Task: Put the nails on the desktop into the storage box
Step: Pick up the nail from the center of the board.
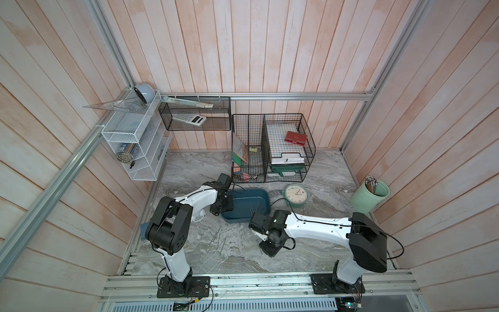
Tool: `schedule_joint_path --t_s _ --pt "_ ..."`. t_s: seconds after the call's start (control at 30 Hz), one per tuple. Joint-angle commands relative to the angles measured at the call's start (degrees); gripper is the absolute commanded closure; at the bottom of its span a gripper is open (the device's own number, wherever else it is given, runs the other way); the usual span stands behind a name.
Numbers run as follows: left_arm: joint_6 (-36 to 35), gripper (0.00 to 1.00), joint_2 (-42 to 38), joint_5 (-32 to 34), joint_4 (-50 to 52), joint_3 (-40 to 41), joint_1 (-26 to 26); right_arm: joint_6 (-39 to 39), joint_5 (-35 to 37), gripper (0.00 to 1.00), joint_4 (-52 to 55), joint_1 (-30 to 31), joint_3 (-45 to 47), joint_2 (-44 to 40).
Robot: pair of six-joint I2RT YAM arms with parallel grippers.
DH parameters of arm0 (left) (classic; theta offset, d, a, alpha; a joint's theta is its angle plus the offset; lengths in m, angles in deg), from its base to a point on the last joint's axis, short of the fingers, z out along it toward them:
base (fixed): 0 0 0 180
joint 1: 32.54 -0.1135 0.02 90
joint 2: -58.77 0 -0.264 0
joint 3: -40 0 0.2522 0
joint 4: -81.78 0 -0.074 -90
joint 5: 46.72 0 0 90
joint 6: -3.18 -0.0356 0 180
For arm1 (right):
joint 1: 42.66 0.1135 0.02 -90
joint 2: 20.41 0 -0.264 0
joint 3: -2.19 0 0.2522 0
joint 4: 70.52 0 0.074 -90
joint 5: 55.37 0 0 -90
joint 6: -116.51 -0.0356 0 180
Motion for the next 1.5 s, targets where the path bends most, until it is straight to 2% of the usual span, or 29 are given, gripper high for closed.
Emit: schedule_joint_path --t_s 0.0,0.67,1.47 --pt "-0.8 0.52 -0.9 0.2 0.0 0.0 0.0 1.5 1.8 0.72 -0.7 0.6 -2.3 1.9" --pt "-1.2 0.52 -0.7 0.5 0.1 0.1 0.0 2.3 1.6 0.72 -3.8 0.7 -4.3 8.2" --pt "-1.8 0.52 -0.2 1.0 0.1 0.1 0.0 2.1 1.1 0.75 -5.7 -1.3 -1.4 10.1"
